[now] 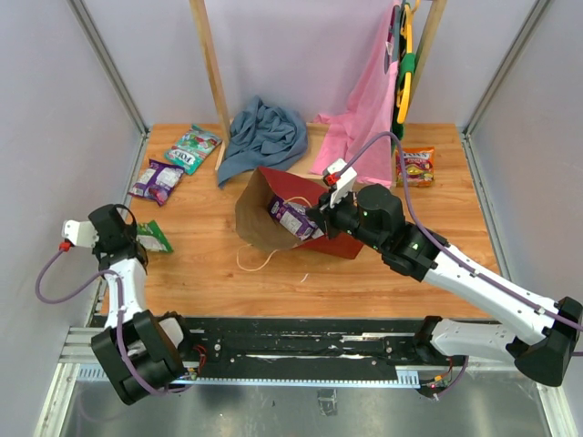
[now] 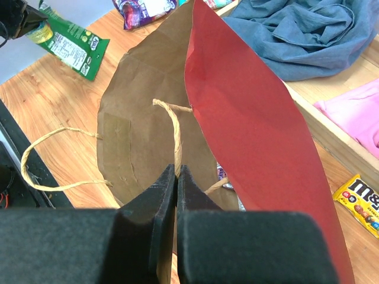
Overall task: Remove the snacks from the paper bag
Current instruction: Place the snack at the center of the board.
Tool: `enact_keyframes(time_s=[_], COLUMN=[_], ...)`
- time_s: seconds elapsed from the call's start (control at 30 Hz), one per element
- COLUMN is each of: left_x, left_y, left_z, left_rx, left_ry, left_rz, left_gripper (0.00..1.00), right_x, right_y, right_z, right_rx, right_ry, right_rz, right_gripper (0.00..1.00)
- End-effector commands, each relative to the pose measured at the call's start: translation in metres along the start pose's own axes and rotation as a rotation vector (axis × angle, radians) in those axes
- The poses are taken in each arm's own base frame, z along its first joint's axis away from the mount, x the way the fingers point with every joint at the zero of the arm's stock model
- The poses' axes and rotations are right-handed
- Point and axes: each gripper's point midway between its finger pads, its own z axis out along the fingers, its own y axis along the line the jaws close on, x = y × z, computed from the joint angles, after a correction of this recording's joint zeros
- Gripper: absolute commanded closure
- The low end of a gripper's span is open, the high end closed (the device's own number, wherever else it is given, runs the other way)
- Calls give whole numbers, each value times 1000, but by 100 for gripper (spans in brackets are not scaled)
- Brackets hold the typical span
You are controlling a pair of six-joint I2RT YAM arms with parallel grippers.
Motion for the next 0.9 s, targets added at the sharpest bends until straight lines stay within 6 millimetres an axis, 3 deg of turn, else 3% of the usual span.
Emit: enact_keyframes(time_s=[0.0, 0.17, 0.27, 0.37, 0.5, 0.53, 0.63, 0.7, 0.87], left_x=[-22, 3, 19, 25, 20, 20, 32, 35, 40], left_y=[-30, -27, -13, -11, -32, -43, -62, -49, -17], left_z=[9, 23, 29, 30, 23, 18, 4, 11, 42], left_rx=[90, 73, 44, 50, 154, 213, 376, 332, 136], left_ry=[-73, 19, 47, 64, 79, 88, 139, 124, 100], left_rz=[-113, -152, -182, -176, -94, -73, -56, -41, -9], left_gripper=[83, 85, 88, 86, 73, 73, 89, 98, 99], right_x=[-6, -5, -4, -4, -2, -1, -1, -1, -1], right_y=[6, 6, 6, 6, 6, 6, 10, 13, 16], right_z=[-4, -2, -2, -2, 1, 2, 6, 9, 7], right_rx=[-18, -19, -19, -16, -16, -18, -35, -49, -64], right_ry=[-18, -14, -12, -7, 0, 1, 0, 4, 10], right_rz=[-9, -8, -9, -13, -12, -11, -4, 2, 4], right_gripper=[99, 99, 99, 99, 99, 99, 99, 99, 99])
